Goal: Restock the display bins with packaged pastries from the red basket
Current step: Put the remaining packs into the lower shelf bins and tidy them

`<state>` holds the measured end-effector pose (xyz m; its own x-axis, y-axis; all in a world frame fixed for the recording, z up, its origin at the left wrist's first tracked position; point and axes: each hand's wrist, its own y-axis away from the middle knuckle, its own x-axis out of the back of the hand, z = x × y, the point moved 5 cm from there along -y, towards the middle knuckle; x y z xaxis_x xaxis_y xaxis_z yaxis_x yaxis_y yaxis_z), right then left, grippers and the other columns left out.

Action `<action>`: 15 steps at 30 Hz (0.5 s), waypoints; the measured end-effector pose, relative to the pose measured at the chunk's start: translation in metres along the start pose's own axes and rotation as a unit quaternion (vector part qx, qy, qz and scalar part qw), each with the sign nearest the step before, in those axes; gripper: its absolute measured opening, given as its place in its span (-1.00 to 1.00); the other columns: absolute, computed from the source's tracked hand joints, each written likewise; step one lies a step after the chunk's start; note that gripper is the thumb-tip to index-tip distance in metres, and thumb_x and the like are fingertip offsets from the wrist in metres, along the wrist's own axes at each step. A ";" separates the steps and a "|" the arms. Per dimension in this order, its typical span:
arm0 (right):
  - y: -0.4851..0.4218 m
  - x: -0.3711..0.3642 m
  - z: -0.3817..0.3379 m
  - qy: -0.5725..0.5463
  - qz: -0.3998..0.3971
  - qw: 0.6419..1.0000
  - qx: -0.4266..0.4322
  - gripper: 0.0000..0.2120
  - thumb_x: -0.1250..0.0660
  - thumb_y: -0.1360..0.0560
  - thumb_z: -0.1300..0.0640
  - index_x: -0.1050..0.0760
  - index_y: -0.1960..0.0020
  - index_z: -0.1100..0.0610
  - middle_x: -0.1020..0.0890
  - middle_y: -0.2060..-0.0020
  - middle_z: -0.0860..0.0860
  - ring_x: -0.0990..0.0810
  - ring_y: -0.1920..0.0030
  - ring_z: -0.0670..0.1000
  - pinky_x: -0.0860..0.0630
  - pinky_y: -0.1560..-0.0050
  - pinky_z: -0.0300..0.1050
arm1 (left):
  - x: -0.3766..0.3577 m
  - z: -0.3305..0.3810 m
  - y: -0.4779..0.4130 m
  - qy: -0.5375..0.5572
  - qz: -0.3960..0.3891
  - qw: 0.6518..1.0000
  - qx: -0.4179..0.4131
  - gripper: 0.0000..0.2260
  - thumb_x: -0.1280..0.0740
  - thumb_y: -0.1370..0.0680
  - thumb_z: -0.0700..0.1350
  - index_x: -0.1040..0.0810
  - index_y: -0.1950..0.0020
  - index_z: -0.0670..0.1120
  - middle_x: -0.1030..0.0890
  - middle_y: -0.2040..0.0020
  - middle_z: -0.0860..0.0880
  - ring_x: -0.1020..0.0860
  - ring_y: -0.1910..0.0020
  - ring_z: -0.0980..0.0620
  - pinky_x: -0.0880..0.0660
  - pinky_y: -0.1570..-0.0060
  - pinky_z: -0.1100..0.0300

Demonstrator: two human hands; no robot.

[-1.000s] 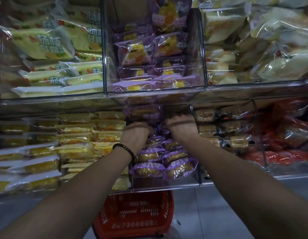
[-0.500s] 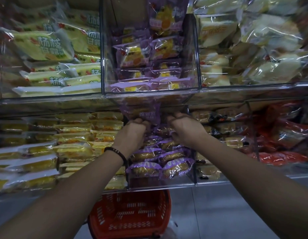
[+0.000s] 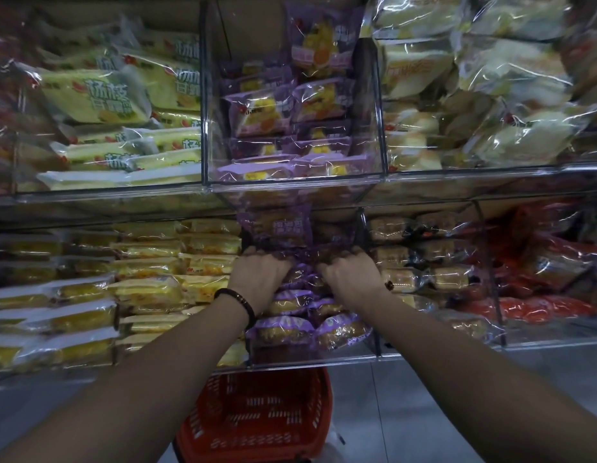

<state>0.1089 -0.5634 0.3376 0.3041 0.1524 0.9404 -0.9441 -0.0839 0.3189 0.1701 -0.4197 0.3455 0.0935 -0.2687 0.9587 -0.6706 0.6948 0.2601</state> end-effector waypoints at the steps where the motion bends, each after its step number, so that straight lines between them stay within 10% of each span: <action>1: 0.000 0.000 0.002 -0.001 -0.002 1.000 -0.005 -0.75 -0.30 -0.57 0.06 -0.57 -0.24 -0.04 -0.73 0.00 0.02 -0.67 -0.11 0.14 -0.40 -0.30 0.05 | 0.000 -0.001 0.001 0.005 0.010 1.000 -0.001 -0.59 -0.39 -0.57 -0.05 -0.47 -0.40 0.21 -0.71 -0.07 0.02 -0.65 -0.10 -0.09 -0.46 -0.23 0.05; 15: -0.010 0.008 -0.002 -0.022 -0.007 0.996 -0.083 -0.66 -0.48 -0.44 0.21 -0.56 -0.20 0.05 -0.69 -0.05 0.08 -0.65 -0.08 0.17 -0.52 0.02 0.00 | -0.001 -0.009 0.001 0.017 -0.011 0.999 -0.028 -0.50 -0.30 -0.61 -0.22 -0.42 -0.45 0.25 -0.71 -0.08 -0.01 -0.63 -0.15 -0.10 -0.43 -0.31 0.04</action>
<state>0.1202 -0.5597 0.3422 0.3202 0.1089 0.9411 -0.9464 0.0823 0.3124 0.1758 -0.4123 0.3462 0.1331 -0.2632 0.9555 -0.6260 0.7251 0.2869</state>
